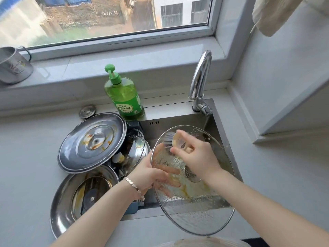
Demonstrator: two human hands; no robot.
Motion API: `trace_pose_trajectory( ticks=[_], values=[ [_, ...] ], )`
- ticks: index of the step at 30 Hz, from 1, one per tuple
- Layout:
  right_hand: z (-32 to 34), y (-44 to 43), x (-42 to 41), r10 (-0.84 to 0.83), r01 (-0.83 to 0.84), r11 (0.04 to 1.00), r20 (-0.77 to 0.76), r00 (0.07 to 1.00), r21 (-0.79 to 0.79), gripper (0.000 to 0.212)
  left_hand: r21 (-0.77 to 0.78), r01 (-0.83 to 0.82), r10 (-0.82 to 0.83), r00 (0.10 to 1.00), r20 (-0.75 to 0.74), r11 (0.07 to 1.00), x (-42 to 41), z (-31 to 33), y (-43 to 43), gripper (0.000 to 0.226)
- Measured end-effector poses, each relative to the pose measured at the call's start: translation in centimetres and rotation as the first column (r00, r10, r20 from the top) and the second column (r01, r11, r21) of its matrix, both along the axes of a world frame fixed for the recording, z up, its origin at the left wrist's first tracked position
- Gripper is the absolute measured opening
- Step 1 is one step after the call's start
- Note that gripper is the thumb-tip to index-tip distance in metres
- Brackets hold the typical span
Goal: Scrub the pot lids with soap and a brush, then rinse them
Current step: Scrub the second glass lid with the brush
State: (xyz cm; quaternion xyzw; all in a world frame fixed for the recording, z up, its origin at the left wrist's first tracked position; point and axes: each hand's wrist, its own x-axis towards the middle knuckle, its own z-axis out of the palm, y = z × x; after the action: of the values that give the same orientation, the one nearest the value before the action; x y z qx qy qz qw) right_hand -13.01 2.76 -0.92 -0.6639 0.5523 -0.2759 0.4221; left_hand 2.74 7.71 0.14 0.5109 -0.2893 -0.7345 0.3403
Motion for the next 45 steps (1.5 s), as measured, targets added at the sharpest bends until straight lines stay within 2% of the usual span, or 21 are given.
trace_pose_trajectory(
  ticks=[2,6,7,10,14,15,17,18,19,22,23,27,28,31,32,35,36,39,40,43,45],
  values=[
    [-0.8,-1.5,-1.0,-0.117,0.117,0.993,-0.040,0.992,0.014,0.058,0.011,0.037,-0.037,0.999,0.024,0.999,-0.2,0.2,0.1,0.075],
    [0.7,1.6,0.2,0.195,-0.195,0.980,-0.016,0.981,-0.048,0.059,-0.025,0.053,-0.050,0.993,0.105,0.998,0.0,0.2,-0.1,0.072],
    [0.5,0.9,0.0,0.159,-0.160,0.986,-0.017,0.987,-0.053,0.059,-0.008,0.071,-0.070,0.993,0.092,0.997,0.1,0.4,-0.1,0.073],
    [-0.5,-1.6,-1.2,-0.089,0.089,0.996,-0.018,0.996,-0.028,0.059,0.003,0.121,-0.121,0.989,0.084,0.993,0.2,0.8,-0.3,0.080],
    [0.1,1.5,0.0,0.191,-0.185,0.975,0.038,0.981,-0.125,0.061,-0.076,0.076,-0.065,0.989,0.136,0.994,0.2,0.9,-0.5,0.075],
    [-0.1,0.7,-0.5,0.144,-0.139,0.983,0.031,0.989,-0.122,0.061,-0.072,0.074,-0.065,0.990,0.129,0.995,0.3,1.0,-0.4,0.076],
    [-0.9,-2.1,-2.1,-0.122,0.123,0.991,0.027,0.992,-0.055,0.061,-0.074,0.099,-0.087,0.985,0.146,0.992,0.4,1.3,-0.2,0.079],
    [-1.1,-2.8,-2.8,-0.196,0.197,0.980,0.016,0.980,-0.024,0.061,-0.084,0.107,-0.092,0.982,0.163,0.991,0.4,1.5,-0.1,0.080],
    [-1.3,-2.7,-3.0,-0.190,0.190,0.982,-0.008,0.982,-0.022,0.062,-0.092,0.100,-0.083,0.982,0.167,0.991,0.2,1.7,0.0,0.080],
    [-1.3,0.7,-1.3,0.087,-0.086,0.994,0.004,0.996,-0.070,0.063,-0.074,0.061,-0.053,0.992,0.114,0.995,0.2,2.0,0.0,0.081],
    [-1.5,1.0,-1.3,0.122,-0.122,0.990,-0.015,0.992,-0.077,0.063,-0.073,0.061,-0.054,0.993,0.102,0.995,0.3,1.9,0.1,0.081],
    [-2.4,-2.2,-3.7,-0.219,0.219,0.976,-0.027,0.975,-0.012,0.060,-0.105,0.059,-0.046,0.991,0.129,0.993,0.1,1.3,0.5,0.079],
    [-2.3,-1.9,-3.7,-0.208,0.208,0.978,-0.038,0.977,-0.003,0.060,-0.106,0.053,-0.039,0.990,0.138,0.993,0.0,1.3,0.4,0.079],
    [-1.9,0.9,-2.4,0.045,-0.045,0.999,-0.021,0.999,-0.030,0.061,-0.071,0.045,-0.034,0.990,0.140,0.996,0.1,1.4,0.1,0.082],
    [-2.0,0.6,-2.7,0.039,-0.040,0.999,-0.041,0.998,-0.036,0.060,-0.069,0.047,-0.036,0.989,0.142,0.996,0.2,1.5,0.1,0.083],
    [-2.7,-2.0,-5.2,-0.238,0.238,0.971,-0.065,0.969,-0.002,0.062,-0.086,0.043,-0.029,0.988,0.149,0.995,0.4,1.9,0.1,0.082],
    [-2.5,-1.8,-5.4,-0.236,0.235,0.972,-0.066,0.970,-0.011,0.061,-0.081,0.049,-0.036,0.988,0.153,0.995,0.4,1.9,0.0,0.083],
    [-1.4,1.3,-3.7,0.054,-0.061,0.995,-0.080,0.995,-0.083,0.062,-0.073,0.057,-0.045,0.987,0.156,0.996,0.5,1.6,-0.2,0.085],
    [-1.3,1.3,-3.6,0.061,-0.072,0.991,-0.096,0.993,-0.111,0.063,-0.077,0.049,-0.037,0.988,0.147,0.996,0.5,1.5,-0.2,0.084],
    [-2.2,-1.3,-5.5,-0.209,0.204,0.977,-0.083,0.974,-0.066,0.062,-0.072,0.045,-0.034,0.989,0.144,0.996,0.5,1.4,-0.1,0.082],
    [-1.9,-0.7,-5.1,-0.144,0.139,0.989,-0.084,0.986,-0.053,0.064,-0.075,0.045,-0.033,0.987,0.158,0.996,0.4,1.3,-0.2,0.083]
  ],
)
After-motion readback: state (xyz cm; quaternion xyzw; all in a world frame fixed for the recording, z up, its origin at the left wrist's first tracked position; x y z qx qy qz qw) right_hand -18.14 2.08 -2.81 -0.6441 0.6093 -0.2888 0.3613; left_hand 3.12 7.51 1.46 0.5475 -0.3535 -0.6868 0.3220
